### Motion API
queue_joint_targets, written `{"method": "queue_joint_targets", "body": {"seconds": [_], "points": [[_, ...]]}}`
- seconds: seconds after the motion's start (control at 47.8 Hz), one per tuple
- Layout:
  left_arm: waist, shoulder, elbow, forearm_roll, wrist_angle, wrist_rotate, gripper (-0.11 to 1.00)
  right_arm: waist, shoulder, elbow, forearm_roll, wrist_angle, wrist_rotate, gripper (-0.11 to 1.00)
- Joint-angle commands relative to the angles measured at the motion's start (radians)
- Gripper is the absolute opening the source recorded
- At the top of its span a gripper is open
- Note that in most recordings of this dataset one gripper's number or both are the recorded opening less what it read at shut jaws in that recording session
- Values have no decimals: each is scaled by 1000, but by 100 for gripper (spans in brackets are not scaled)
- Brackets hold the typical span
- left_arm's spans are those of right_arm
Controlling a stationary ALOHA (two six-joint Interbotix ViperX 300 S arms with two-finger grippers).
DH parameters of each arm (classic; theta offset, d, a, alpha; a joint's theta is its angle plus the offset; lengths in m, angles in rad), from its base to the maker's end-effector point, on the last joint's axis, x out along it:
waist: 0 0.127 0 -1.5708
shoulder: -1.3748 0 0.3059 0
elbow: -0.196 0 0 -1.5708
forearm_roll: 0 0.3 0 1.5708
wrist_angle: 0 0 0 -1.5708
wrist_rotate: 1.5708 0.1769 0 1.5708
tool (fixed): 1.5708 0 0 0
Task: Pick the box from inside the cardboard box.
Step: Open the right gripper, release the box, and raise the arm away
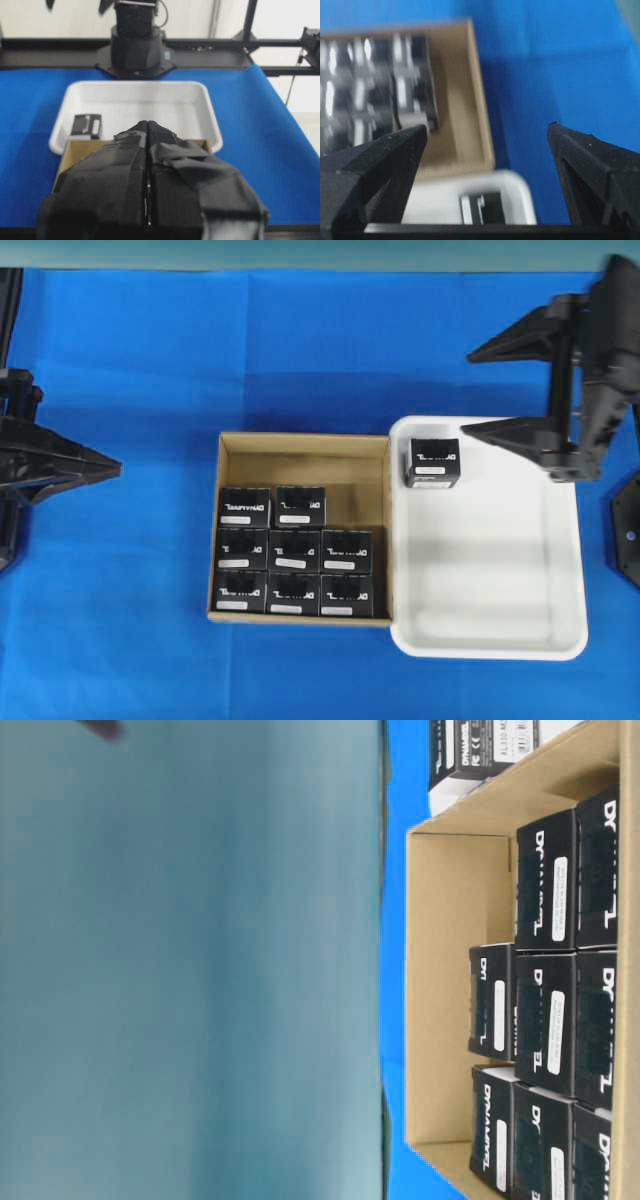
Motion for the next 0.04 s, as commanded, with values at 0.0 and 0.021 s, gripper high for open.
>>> {"method": "queue_joint_targets", "body": {"seconds": [0.0, 0.021], "points": [[-2, 3, -29, 3, -6, 2, -5, 6, -46, 9, 5, -43, 12, 97], [-2, 3, -31, 3, -6, 2, -5, 6, -57, 14, 5, -46, 18, 97]]}}
